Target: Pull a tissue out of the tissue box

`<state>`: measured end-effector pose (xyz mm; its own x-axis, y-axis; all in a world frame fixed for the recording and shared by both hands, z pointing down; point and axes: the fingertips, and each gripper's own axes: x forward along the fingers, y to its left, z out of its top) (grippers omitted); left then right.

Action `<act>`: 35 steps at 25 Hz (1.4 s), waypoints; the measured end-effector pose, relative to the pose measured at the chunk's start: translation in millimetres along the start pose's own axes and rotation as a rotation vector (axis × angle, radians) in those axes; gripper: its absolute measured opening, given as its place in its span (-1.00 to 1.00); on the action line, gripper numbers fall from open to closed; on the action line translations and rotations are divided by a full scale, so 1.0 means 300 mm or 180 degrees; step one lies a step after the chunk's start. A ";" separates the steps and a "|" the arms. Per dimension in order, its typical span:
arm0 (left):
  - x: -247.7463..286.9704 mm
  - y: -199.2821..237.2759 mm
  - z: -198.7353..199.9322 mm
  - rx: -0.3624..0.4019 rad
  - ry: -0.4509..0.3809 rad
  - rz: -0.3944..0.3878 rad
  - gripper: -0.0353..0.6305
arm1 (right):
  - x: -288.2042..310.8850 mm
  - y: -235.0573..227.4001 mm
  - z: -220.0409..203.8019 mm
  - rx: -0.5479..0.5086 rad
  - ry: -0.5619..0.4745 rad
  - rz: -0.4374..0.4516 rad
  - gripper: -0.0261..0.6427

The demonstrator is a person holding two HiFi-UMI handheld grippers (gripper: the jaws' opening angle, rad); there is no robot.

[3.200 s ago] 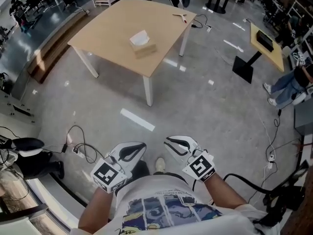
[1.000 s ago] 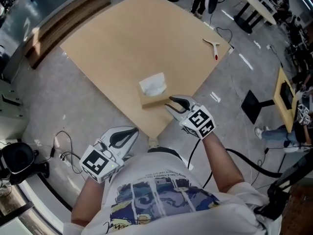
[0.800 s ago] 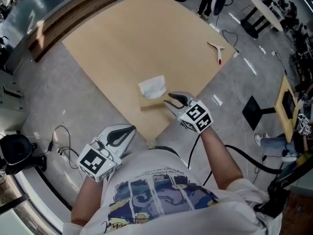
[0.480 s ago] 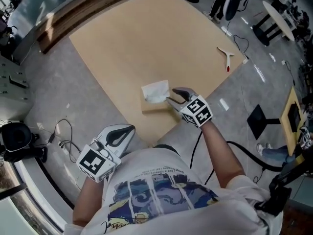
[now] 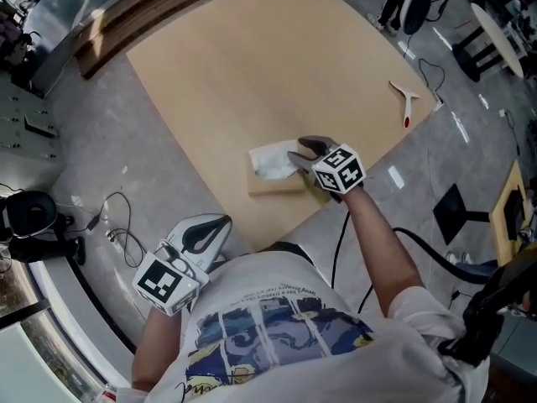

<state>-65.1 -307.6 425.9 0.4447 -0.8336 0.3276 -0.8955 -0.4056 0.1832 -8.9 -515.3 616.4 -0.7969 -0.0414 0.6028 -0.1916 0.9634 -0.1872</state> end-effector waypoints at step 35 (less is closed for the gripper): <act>-0.055 0.007 0.010 0.0041 -0.0035 -0.0193 -0.88 | -0.024 0.123 0.020 -0.0097 -0.0086 0.0077 -0.91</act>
<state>-74.4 -295.9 418.2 0.4978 -0.8115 0.3060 -0.8672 -0.4602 0.1904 -13.6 -481.1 600.6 -0.8164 -0.0247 0.5770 -0.1549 0.9718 -0.1776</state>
